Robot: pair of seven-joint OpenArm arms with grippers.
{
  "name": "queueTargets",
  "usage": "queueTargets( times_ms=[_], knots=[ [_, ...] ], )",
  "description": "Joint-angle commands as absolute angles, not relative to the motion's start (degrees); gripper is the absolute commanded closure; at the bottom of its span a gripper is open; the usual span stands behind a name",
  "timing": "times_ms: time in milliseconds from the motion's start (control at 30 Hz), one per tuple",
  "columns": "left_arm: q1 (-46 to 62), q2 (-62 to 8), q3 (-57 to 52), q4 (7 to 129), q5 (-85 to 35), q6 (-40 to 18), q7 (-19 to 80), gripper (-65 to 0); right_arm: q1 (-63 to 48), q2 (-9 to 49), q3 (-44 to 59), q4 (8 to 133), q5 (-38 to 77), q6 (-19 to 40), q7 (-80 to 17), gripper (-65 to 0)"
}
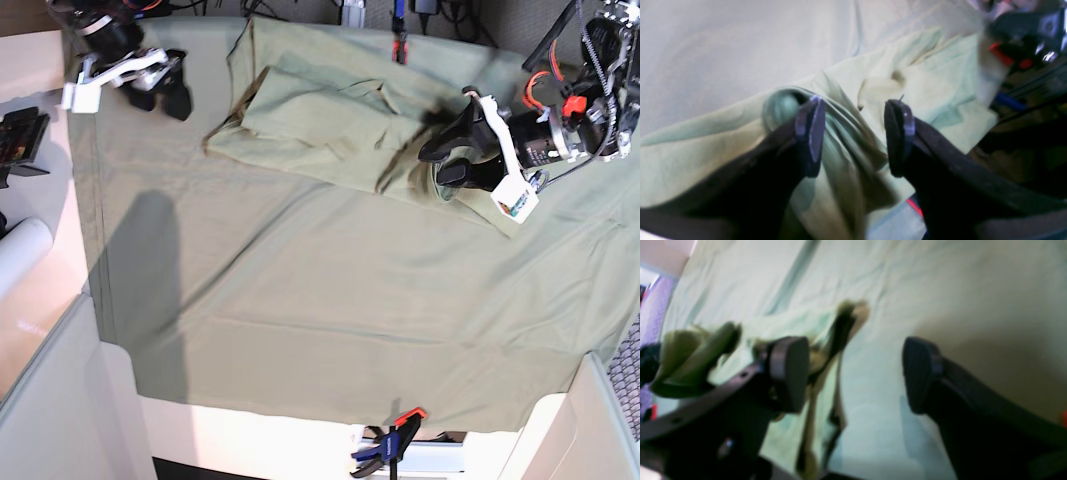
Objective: Fold the T-shirt properly
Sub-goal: 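Grasp the folded strip's end with the left gripper and fold it inward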
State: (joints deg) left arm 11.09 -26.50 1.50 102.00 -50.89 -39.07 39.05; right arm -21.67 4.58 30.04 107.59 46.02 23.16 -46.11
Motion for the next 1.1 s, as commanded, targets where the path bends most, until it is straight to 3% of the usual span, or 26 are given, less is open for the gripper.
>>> queueTargets(
  times_ms=[0,367,700,1067],
  knots=[
    [10.48,-27.14,1.17,103.28,-52.58,-40.00,37.98,-32.1,-21.87,4.16,28.95,108.25,47.33,24.03,-44.84,-43.6],
    [10.50,-27.18,1.15,107.90,-52.49,-40.00,41.01,-32.0,-21.93,-2.42,21.15,105.38,44.31,24.01,-43.20,-43.6],
    [10.50,-27.18,1.15,109.12,-52.49,-40.00,41.04,-32.0,-21.93,-2.55,25.56,104.81,41.56,22.92,-42.19,-43.6],
    [10.50,-27.16,1.15,109.12,-52.51,-40.00,41.19,-32.0,-21.50,-3.09,22.96,100.31,41.76,22.68,-41.17,-43.6]
  ],
)
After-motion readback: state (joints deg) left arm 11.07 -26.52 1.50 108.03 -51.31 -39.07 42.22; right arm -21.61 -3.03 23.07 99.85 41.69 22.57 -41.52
